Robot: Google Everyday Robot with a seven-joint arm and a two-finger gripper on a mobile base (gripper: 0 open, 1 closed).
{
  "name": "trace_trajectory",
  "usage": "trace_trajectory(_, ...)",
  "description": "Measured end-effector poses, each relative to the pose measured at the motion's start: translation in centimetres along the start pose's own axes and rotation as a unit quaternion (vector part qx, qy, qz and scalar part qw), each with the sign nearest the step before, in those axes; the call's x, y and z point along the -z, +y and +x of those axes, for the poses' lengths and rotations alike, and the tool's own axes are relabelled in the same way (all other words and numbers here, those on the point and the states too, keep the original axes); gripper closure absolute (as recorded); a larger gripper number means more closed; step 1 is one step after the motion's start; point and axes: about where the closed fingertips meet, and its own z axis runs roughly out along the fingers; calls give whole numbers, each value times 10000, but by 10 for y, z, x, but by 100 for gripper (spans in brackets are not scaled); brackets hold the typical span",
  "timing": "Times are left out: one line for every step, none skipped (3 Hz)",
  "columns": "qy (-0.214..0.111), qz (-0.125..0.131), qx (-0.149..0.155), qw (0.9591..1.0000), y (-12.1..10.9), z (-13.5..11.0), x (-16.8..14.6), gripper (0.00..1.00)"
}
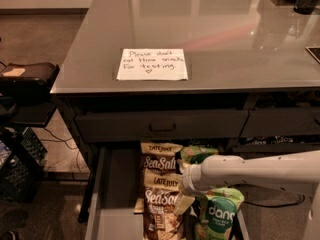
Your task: Pick brown chip bag from middle drawer and place on counter
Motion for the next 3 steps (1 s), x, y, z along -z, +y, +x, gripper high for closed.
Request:
trace_trajectory(-26,-111,-216,9997,-1,13,-13,0)
trace_trajectory(-59,-251,-471,9986,2,25,-25,17)
trace_trajectory(-187,-387,-661,9969,5,29,-34,39)
